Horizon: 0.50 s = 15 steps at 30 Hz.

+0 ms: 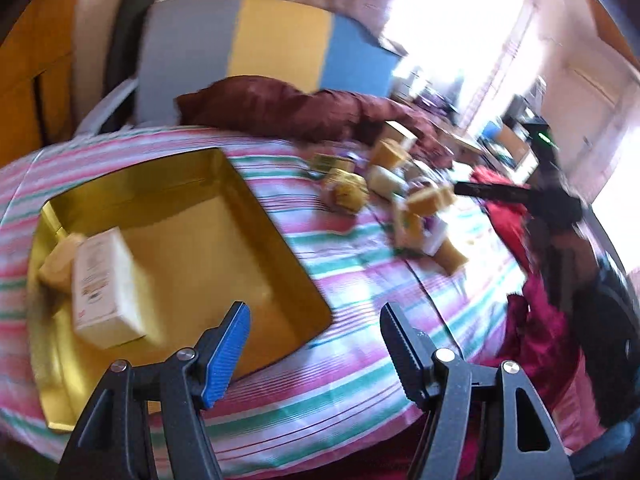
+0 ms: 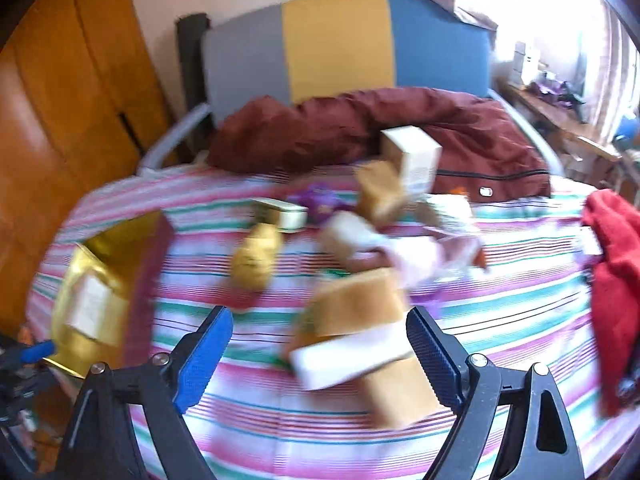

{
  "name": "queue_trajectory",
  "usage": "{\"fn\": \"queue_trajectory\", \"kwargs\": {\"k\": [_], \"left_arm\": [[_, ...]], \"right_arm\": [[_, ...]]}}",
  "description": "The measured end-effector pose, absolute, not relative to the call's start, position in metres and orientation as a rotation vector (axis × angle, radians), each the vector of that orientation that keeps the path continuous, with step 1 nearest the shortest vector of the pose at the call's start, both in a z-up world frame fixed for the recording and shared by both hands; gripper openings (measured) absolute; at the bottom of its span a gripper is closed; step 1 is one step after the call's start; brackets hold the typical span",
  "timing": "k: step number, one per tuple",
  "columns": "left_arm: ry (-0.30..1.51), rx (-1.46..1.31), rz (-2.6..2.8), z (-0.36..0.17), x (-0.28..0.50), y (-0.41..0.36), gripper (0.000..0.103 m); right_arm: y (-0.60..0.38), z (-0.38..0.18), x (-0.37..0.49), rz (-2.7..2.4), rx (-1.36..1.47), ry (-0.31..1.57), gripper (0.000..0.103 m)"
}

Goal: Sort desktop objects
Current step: 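Grasp the white eraser block with the left tool while the right tool grasps a yellow sponge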

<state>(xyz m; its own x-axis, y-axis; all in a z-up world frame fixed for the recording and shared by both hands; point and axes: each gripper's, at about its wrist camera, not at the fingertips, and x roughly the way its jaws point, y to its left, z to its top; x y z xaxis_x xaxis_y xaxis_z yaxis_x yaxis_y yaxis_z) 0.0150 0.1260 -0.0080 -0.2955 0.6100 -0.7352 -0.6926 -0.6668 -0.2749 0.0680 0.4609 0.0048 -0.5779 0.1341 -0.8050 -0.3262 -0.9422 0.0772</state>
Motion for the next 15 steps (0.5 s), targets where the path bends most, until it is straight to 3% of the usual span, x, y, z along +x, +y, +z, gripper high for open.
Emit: {"fn": "queue_trajectory", "kwargs": {"k": [10, 15], "left_arm": [[0.250, -1.055, 1.874, -0.014, 0.037, 0.169, 0.069], [0.217, -1.139, 1.811, -0.022, 0.031, 0.190, 0.068]], "right_arm": [[0.470, -0.030, 0.039, 2.528, -1.363, 0.132, 0.089], [0.467, -0.039, 0.035, 2.528, -1.371, 0.049, 0.080]]}}
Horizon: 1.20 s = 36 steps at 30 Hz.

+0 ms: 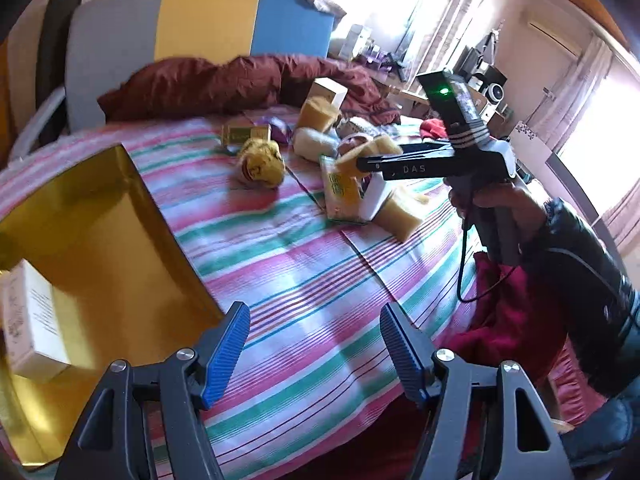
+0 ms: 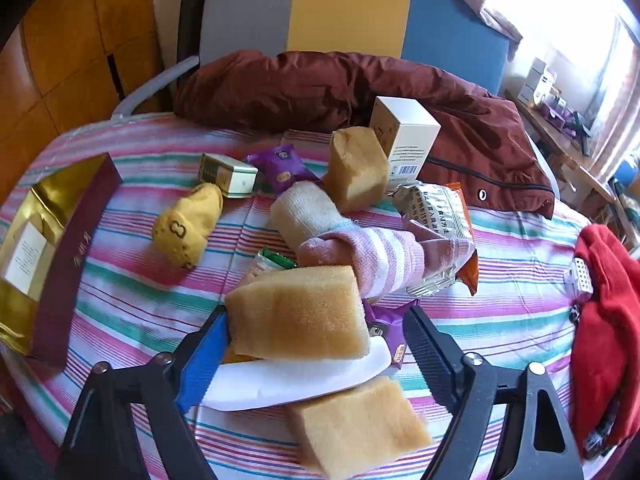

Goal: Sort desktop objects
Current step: 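Grasp the white eraser block with the left tool while the right tool grasps a yellow sponge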

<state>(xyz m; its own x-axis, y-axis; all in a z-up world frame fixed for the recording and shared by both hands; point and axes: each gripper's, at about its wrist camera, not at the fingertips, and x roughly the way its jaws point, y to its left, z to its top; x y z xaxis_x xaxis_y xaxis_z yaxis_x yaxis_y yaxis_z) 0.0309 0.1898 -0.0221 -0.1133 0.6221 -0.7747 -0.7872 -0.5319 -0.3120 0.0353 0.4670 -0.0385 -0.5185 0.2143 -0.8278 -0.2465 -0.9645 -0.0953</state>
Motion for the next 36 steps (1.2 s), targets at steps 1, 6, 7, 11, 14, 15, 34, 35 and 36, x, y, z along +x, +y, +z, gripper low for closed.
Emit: {"fn": "queue_trajectory", "kwargs": {"k": [1, 6, 7, 11, 14, 15, 34, 35, 36], "left_arm": [[0.217, -1.157, 1.806, -0.025, 0.030, 0.194, 0.068], [0.265, -1.158, 1.773, -0.031, 0.031, 0.218, 0.067], [0.265, -1.156, 1.761, -0.032, 0.030, 0.223, 0.067], [0.271, -1.149, 1.750, -0.034, 0.024, 0.241, 0.067], [0.281, -1.122, 1.733, -0.033, 0.022, 0.258, 0.067], [0.284, -1.109, 1.724, -0.033, 0.021, 0.264, 0.067], [0.456, -1.018, 1.606, -0.051, 0.012, 0.397, 0.048], [0.451, -1.042, 1.578, -0.055, 0.011, 0.404, 0.044], [0.455, -1.053, 1.565, -0.058, 0.013, 0.407, 0.034]], "right_arm": [[0.467, -0.038, 0.036, 2.533, -1.367, 0.042, 0.076], [0.470, -0.035, 0.038, 2.545, -1.358, 0.054, 0.063], [0.470, -0.034, 0.038, 2.548, -1.361, 0.056, 0.061], [0.470, -0.022, 0.045, 2.611, -1.326, 0.102, 0.060], [0.479, -0.009, 0.053, 2.656, -1.256, 0.203, 0.060], [0.483, -0.006, 0.055, 2.664, -1.232, 0.247, 0.060], [0.529, 0.017, 0.084, 2.654, -0.999, 0.567, 0.061], [0.529, 0.017, 0.084, 2.655, -0.999, 0.567, 0.061], [0.529, 0.018, 0.084, 2.657, -0.998, 0.567, 0.061]]}}
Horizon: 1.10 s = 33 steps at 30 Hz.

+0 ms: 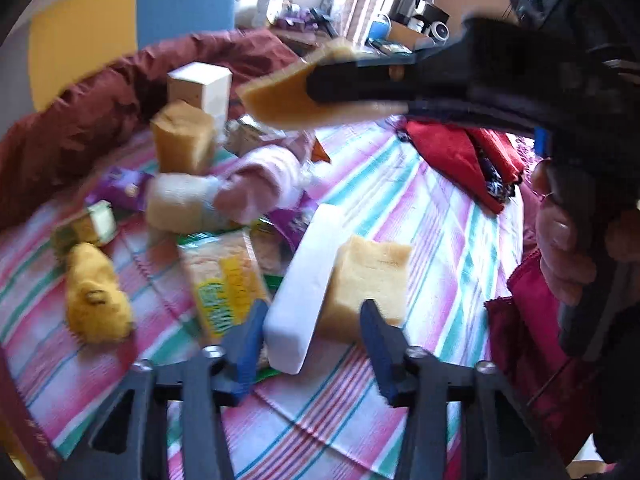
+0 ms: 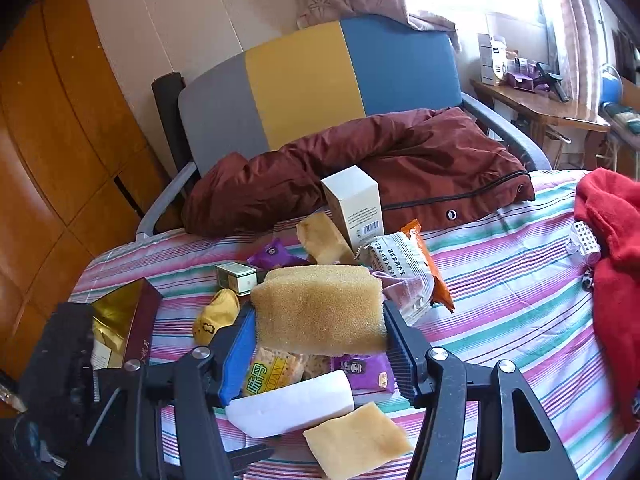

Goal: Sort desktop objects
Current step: 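Grasp the white eraser block with the left tool while the right tool grasps a yellow sponge, then lower the eraser and sponge into the gold tray and open both tools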

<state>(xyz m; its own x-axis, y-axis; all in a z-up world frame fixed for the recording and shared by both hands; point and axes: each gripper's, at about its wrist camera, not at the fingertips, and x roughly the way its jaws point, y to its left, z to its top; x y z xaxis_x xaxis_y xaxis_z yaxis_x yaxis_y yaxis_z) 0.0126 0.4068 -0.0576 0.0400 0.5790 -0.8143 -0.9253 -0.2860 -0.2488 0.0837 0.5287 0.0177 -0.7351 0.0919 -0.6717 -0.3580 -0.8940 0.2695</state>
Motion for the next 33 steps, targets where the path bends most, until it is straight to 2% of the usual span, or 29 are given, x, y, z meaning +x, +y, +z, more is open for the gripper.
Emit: {"fn": "queue_trajectory", "kwargs": {"k": [1, 9, 17, 33], "left_arm": [[0.470, -1.048, 1.568, -0.059, 0.016, 0.409, 0.023], [0.363, -1.033, 1.636, -0.049, 0.015, 0.383, 0.022], [0.226, -1.031, 1.758, -0.015, 0.009, 0.315, 0.022], [-0.117, -1.138, 2.313, 0.007, -0.020, 0.052, 0.023]], "right_arm": [[0.529, 0.018, 0.084, 2.656, -0.998, 0.564, 0.061], [0.528, 0.017, 0.084, 2.666, -0.999, 0.556, 0.061], [0.505, 0.017, 0.078, 2.768, -1.030, 0.499, 0.061], [0.452, 0.010, 0.063, 2.823, -1.184, 0.390, 0.061]]}}
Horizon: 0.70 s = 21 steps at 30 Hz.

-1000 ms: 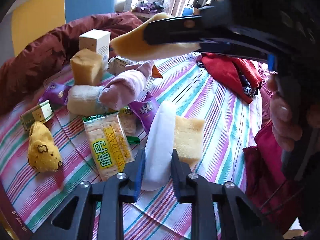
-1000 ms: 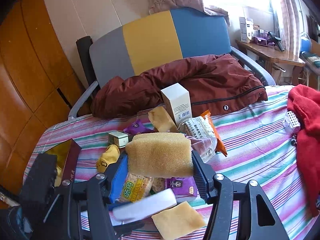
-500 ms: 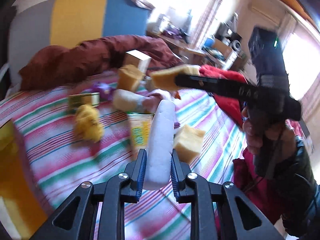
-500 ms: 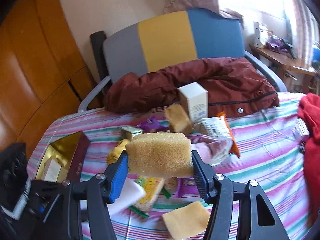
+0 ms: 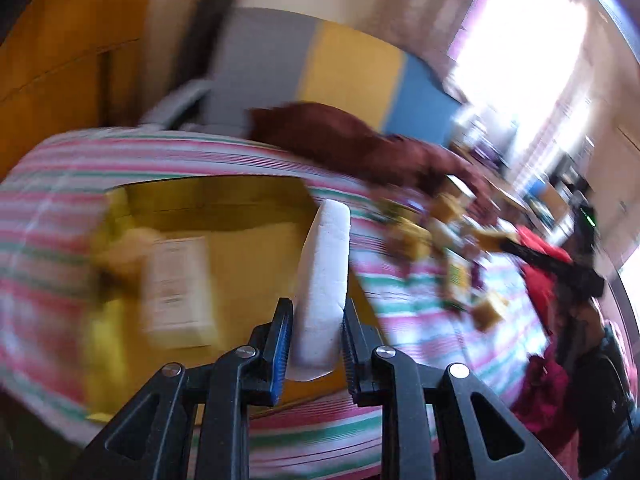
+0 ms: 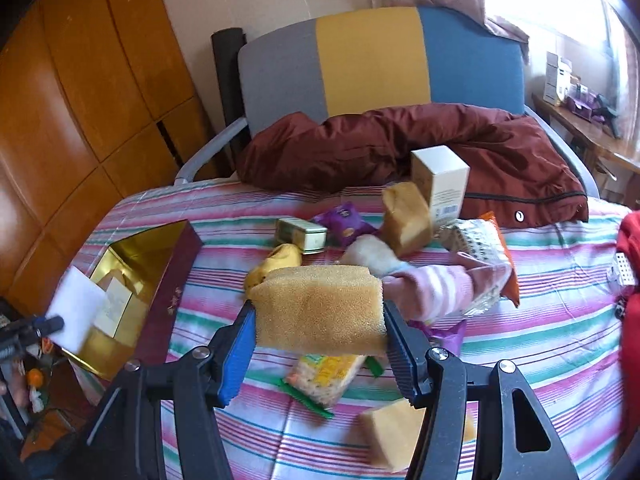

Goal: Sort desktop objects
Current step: 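Lower the eraser and sponge into the gold tray and open both tools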

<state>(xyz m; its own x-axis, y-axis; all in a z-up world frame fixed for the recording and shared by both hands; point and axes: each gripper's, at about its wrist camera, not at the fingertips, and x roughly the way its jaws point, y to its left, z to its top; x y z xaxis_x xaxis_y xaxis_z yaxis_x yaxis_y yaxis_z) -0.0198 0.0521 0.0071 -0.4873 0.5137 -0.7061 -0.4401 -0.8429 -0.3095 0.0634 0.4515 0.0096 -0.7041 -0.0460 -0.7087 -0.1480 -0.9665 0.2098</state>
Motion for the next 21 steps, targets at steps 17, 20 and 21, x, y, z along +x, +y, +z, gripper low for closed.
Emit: {"fn": "queue_trajectory", "kwargs": {"k": [17, 20, 21], "left_arm": [[-0.366, -1.318, 2.520, -0.044, -0.036, -0.050, 0.043], [-0.365, -1.287, 2.535, -0.041, -0.032, -0.054, 0.043], [-0.360, -1.265, 2.549, -0.038, -0.029, -0.056, 0.043]], "right_arm": [[0.258, 0.026, 0.019, 3.121, -1.311, 0.456, 0.064], [0.225, 0.008, 0.004, 3.118, -1.429, 0.485, 0.075], [0.215, 0.003, 0.001, 3.119, -1.469, 0.485, 0.075]]}}
